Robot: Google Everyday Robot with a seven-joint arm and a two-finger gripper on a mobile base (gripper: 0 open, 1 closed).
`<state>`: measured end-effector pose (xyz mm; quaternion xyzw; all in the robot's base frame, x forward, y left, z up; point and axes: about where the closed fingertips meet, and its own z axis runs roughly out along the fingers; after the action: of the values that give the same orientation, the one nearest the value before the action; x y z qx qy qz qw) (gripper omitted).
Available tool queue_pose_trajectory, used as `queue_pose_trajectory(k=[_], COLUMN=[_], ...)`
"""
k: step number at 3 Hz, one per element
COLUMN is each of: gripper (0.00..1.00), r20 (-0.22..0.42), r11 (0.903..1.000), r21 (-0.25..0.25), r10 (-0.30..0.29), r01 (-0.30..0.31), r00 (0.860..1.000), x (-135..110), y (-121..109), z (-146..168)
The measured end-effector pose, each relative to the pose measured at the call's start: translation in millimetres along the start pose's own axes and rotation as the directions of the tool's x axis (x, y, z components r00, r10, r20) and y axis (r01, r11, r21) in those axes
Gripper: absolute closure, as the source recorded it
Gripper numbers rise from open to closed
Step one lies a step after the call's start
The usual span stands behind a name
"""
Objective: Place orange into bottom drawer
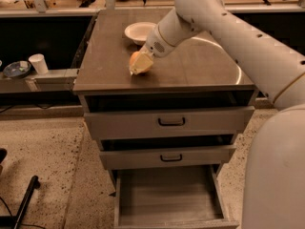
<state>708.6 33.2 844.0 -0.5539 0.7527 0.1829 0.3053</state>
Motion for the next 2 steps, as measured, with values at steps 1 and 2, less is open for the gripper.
queue_pose_trajectory(k=[1,2], gripper=[0.72,0.95], r20=[0.152,0.310], r11=[0.9989,0.9844], r21=[-0.043,-0.085], r10=[-0.013,-0.121], r01=[0.020,0.154], r00=[0.988,0.943], x=[-6.3,-16.5], y=[8.4,38.2], z=[-4.7,-48.9])
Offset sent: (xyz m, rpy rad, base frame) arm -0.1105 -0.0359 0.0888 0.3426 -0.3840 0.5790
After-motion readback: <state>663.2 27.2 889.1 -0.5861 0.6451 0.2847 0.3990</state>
